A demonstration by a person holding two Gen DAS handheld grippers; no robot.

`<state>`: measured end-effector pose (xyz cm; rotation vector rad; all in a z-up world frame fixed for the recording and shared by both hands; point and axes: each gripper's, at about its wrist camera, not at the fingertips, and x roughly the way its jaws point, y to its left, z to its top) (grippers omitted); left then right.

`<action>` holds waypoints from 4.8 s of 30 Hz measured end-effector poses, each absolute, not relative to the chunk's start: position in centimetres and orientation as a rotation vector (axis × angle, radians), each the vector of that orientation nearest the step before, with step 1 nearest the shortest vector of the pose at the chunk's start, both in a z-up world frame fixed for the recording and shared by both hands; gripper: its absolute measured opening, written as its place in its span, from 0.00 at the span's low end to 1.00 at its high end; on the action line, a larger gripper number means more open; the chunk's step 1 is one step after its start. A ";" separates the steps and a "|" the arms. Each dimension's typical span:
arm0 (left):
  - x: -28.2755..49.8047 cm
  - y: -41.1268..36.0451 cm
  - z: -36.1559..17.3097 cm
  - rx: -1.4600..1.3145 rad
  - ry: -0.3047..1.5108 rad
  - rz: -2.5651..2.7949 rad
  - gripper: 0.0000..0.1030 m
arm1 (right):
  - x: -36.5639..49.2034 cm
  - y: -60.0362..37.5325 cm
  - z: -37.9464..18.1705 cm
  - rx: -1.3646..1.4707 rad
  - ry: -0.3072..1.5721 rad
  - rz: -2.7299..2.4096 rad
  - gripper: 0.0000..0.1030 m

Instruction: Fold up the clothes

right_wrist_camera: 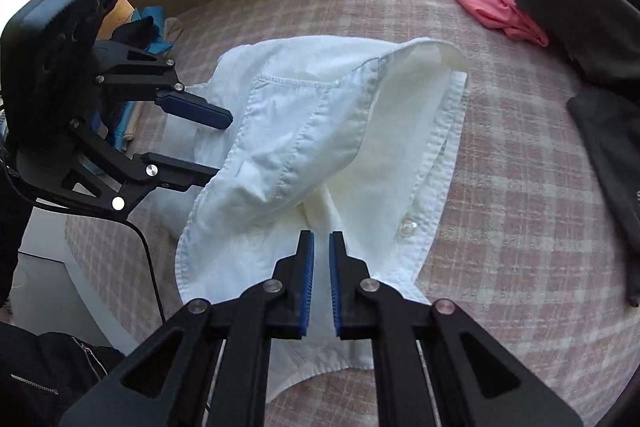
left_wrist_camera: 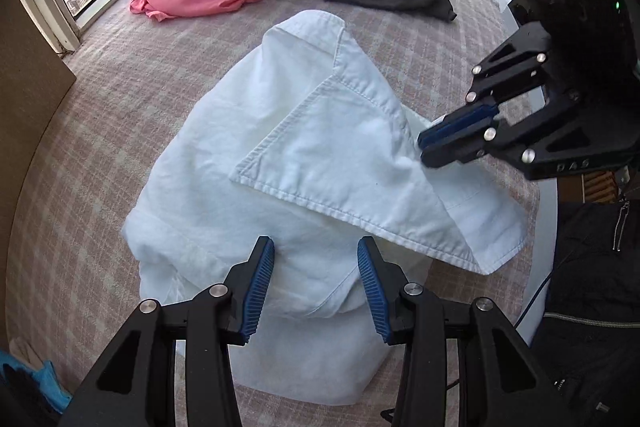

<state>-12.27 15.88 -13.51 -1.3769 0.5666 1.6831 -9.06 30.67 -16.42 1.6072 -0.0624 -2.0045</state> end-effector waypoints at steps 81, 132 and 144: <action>-11.7 9.7 -15.6 -1.389 0.516 1.585 0.44 | -8.3 29.5 -15.8 1.723 0.235 -1.833 0.24; -16.0 10.0 -10.6 -1.293 0.247 1.930 0.19 | -16.3 32.4 -14.6 1.480 0.023 -2.078 0.07; -10.7 5.8 -12.9 -1.466 0.143 2.063 0.34 | -9.4 32.9 -16.5 1.553 -0.031 -2.133 0.32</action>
